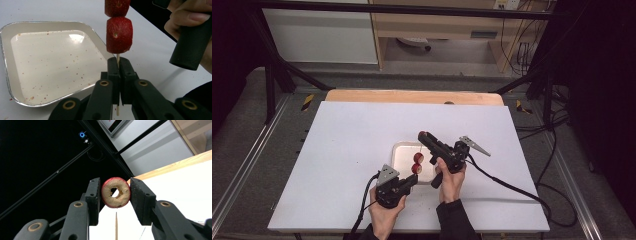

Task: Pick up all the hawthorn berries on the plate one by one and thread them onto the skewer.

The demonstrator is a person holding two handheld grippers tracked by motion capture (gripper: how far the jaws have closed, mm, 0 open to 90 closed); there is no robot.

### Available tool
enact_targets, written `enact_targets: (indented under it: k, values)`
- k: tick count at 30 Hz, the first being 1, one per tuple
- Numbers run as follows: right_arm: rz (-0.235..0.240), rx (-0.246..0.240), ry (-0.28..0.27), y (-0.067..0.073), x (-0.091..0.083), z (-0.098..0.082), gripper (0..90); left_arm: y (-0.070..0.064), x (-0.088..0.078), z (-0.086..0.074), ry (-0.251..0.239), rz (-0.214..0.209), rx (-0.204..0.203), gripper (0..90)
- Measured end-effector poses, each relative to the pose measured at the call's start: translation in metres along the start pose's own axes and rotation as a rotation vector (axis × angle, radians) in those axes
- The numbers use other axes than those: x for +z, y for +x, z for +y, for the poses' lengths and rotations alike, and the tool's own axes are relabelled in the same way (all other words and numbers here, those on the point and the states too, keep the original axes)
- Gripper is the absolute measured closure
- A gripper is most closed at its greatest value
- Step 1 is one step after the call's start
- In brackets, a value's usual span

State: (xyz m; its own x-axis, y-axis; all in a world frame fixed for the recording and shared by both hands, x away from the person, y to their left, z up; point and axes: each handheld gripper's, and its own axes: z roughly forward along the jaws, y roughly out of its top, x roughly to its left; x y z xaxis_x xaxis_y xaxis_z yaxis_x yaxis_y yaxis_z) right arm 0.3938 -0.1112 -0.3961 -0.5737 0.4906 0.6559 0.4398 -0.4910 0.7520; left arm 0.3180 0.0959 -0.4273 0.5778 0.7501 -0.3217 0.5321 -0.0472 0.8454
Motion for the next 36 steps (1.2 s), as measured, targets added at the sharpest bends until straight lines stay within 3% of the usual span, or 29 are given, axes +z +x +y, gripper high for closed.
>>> enact_targets:
  k: [36]
  values:
    - [0.012, 0.004, 0.042, -0.0001, 0.0001, -0.0089, 62.1, 0.0005, -0.0007, 0.0075, -0.021, 0.010, -0.034, 88.2]
